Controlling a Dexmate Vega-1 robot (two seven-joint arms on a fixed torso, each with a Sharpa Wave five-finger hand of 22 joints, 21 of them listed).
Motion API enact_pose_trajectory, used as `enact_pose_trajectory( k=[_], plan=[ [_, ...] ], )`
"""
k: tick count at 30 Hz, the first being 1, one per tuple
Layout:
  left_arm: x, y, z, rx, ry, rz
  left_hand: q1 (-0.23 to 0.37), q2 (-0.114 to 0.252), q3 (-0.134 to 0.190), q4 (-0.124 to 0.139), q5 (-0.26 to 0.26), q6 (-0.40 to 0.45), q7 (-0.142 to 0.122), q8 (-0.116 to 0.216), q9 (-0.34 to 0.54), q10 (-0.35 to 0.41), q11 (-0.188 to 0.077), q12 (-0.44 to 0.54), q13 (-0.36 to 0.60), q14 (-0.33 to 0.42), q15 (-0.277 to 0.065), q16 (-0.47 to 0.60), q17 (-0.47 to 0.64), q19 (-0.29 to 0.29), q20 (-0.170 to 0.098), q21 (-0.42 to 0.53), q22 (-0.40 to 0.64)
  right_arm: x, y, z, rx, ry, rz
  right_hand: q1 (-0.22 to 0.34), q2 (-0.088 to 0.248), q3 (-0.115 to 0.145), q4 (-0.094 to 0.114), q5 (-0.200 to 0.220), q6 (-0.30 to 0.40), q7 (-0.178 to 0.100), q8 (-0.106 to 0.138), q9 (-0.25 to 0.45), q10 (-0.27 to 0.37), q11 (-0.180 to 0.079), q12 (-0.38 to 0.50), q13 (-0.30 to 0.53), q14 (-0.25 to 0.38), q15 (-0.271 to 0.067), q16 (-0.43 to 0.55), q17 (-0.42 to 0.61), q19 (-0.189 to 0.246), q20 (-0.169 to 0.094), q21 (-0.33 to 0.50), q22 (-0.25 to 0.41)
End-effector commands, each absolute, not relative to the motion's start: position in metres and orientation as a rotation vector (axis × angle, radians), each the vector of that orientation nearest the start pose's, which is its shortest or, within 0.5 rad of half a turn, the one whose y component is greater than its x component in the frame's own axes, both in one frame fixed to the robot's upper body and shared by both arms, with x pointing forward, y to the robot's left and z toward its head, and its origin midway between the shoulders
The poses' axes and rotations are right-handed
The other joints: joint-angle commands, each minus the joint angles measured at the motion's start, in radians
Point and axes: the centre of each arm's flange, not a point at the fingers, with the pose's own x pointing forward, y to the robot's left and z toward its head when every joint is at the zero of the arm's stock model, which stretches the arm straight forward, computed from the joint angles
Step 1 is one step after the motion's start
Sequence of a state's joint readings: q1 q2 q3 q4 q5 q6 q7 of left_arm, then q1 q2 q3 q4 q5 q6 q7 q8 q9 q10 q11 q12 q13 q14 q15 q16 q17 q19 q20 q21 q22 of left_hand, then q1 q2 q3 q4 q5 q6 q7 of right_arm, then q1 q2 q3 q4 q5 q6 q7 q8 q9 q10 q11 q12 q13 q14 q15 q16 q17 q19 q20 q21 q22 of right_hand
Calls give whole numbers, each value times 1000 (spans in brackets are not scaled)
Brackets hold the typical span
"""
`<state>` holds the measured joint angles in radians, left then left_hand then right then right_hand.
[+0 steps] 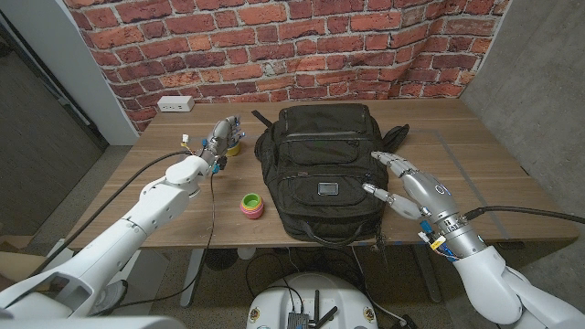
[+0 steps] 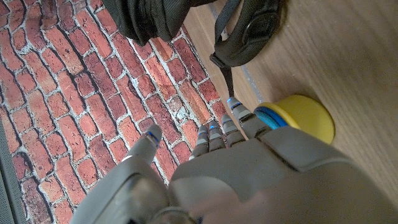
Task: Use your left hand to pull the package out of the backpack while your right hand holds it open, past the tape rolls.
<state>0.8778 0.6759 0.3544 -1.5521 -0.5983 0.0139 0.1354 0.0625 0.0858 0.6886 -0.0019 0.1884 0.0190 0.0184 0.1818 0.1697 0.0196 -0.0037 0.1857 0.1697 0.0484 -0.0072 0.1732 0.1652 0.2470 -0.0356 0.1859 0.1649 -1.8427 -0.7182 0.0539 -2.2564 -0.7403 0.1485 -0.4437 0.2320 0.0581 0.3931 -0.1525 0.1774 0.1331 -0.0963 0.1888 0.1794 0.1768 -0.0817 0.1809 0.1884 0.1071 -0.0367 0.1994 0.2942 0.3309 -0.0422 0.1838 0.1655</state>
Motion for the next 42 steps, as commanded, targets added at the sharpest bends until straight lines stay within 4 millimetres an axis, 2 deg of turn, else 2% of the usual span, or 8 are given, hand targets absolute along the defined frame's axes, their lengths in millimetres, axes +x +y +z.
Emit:
enact_pose_trajectory(
  k=[1, 14, 24, 29, 42],
  plan=[
    [631, 314, -5, 148, -455, -86, 5, 55, 1, -6, -1, 12, -2, 1, 5, 8, -3, 5, 5, 10, 0, 3, 3, 9, -37, 5, 4, 365, -251, -117, -1322, -888, -109, 11, -5, 1, -6, -2, -24, -3, -7, 2, -21, -1, -5, 1, -24, -55, -6, -4, -19, -15, -7, 2],
    [633, 315, -7, 146, -450, -89, 4, 57, 3, -7, -1, 12, -2, 1, 5, 9, -2, 5, 5, 11, 0, 4, 4, 10, -37, 5, 4, 353, -250, -127, -1396, -822, -83, 34, -27, -1, -18, -1, -94, 1, -10, 2, -78, 0, -8, -1, -85, -42, -15, -25, -88, 6, -13, 2],
    [634, 316, -10, 136, -452, -89, 2, 59, 4, -8, -2, 13, -2, 1, 5, 10, -3, 5, 5, 13, 0, 4, 5, 12, -38, 6, 4, 347, -244, -131, -1493, -790, -103, 80, -52, 6, -33, 0, -131, -1, -6, 2, -104, -4, -6, -1, -107, -33, -14, -40, -115, 6, -10, 2],
    [634, 317, -11, 134, -451, -85, 1, 59, 5, -7, -2, 13, -2, 1, 5, 12, -1, 6, 5, 14, 1, 5, 5, 13, -38, 6, 4, 344, -239, -134, -1549, -785, -141, 106, -63, 11, -37, 2, -133, -5, 1, 2, -100, -17, -1, -1, -107, -33, -10, -46, -131, 2, -12, 2],
    [634, 320, -13, 130, -450, -84, -2, 60, 6, -6, -2, 14, -1, 1, 5, 16, -4, 6, 5, 16, -1, 5, 6, 15, -38, 6, 4, 344, -229, -141, -1652, -767, -182, 165, -77, 27, -40, 10, -140, -15, 8, 2, -94, -25, 3, -1, -98, -32, -4, -59, -131, 1, -4, 1]
  ],
)
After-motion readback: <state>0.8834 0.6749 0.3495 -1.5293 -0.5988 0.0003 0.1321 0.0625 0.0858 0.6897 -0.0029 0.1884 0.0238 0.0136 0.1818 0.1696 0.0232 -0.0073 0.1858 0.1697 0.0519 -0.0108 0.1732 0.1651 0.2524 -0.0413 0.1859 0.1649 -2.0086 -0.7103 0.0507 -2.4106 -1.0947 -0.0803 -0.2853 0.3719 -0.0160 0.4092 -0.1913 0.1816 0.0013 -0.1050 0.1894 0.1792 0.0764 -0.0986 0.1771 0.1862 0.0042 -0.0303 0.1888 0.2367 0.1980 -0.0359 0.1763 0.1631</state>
